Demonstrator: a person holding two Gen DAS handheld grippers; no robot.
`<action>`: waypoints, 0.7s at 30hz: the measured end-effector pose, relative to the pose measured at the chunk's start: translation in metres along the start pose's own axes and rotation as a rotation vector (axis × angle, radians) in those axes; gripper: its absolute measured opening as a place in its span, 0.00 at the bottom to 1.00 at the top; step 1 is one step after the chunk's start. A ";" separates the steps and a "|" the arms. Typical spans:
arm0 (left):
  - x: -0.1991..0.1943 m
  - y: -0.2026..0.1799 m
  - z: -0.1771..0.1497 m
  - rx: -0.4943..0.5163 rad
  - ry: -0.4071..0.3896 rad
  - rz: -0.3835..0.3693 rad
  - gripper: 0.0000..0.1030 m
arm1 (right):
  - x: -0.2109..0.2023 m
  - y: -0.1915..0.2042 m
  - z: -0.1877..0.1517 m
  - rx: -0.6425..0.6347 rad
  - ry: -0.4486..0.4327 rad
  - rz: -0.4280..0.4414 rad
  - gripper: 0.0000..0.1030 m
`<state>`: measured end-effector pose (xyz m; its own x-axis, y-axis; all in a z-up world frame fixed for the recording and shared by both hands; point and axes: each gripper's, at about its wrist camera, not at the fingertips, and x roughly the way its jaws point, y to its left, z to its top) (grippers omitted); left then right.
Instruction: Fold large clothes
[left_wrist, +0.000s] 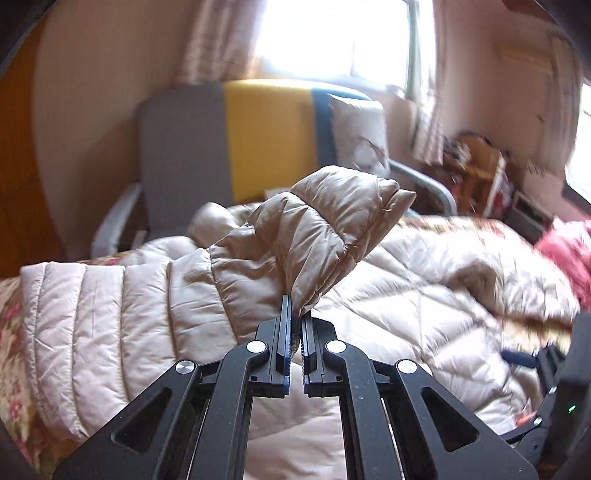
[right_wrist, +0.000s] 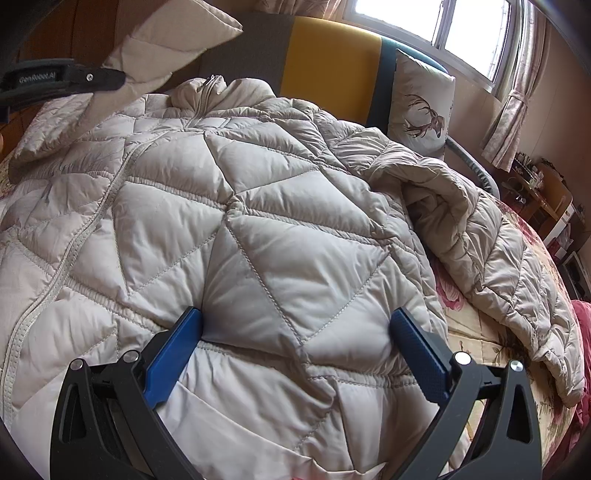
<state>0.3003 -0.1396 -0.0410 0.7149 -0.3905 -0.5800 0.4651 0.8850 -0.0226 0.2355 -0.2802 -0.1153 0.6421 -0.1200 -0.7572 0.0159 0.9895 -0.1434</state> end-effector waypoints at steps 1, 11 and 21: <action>0.005 -0.005 -0.003 0.017 0.013 -0.011 0.03 | 0.000 0.000 0.001 0.002 0.001 -0.001 0.98; 0.014 -0.030 -0.023 0.134 0.066 -0.076 0.73 | 0.001 0.001 0.002 0.005 0.002 -0.002 0.98; -0.069 0.034 -0.016 -0.065 -0.180 0.095 0.78 | 0.001 0.001 0.003 0.005 0.002 -0.003 0.98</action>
<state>0.2588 -0.0786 -0.0148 0.8383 -0.3389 -0.4270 0.3612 0.9320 -0.0306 0.2383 -0.2795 -0.1147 0.6407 -0.1229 -0.7579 0.0215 0.9896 -0.1422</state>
